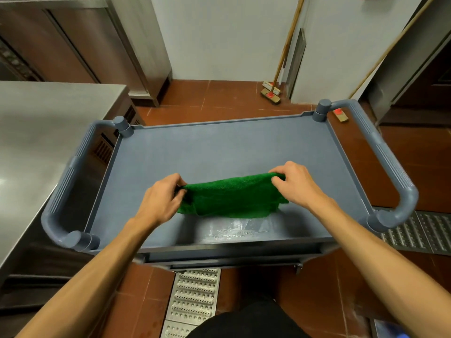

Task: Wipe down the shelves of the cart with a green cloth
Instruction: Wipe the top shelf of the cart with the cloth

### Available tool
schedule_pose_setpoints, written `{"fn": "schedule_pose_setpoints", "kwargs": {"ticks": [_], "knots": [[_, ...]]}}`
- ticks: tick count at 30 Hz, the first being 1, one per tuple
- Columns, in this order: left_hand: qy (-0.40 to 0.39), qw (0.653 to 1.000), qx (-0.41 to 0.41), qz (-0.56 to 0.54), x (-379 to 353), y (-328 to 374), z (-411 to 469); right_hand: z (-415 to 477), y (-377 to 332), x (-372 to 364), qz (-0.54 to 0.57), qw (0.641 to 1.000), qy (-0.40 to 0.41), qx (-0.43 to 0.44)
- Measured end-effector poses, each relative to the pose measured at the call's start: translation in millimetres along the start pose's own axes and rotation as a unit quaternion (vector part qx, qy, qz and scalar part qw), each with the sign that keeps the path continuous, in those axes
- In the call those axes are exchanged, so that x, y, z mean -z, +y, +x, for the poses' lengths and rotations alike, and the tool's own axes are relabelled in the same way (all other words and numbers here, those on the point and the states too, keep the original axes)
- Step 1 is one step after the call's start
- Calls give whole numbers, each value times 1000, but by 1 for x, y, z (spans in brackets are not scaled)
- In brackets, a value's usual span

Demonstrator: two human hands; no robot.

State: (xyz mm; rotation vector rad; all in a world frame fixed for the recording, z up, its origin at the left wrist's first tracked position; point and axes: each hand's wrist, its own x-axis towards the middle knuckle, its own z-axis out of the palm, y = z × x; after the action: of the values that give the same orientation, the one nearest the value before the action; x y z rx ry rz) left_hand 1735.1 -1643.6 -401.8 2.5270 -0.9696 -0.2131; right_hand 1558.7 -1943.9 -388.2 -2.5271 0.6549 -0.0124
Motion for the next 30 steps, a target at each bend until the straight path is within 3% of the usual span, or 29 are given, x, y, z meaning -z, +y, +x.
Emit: {"fn": "schedule_pose_setpoints", "kwargs": {"ticks": [6, 9, 13, 16, 19, 30], "knots": [[34, 997, -29, 69, -17, 13, 52, 42, 22, -15, -33, 991, 125, 34], [-10, 993, -70, 93, -36, 15, 60, 49, 36, -37, -47, 981, 158, 101], [-146, 976, -116, 108, -71, 15, 53, 47, 51, -70, -58, 989, 72, 118], [-207, 965, -100, 126, -94, 12, 50, 44, 57, -83, -78, 991, -20, 110], [-190, 971, -68, 129, -103, 13, 57, 43, 62, -92, -90, 987, -64, 119], [-186, 948, -48, 256, -124, 39, 66, 54, 47, -105, -194, 972, -65, 114]]}}
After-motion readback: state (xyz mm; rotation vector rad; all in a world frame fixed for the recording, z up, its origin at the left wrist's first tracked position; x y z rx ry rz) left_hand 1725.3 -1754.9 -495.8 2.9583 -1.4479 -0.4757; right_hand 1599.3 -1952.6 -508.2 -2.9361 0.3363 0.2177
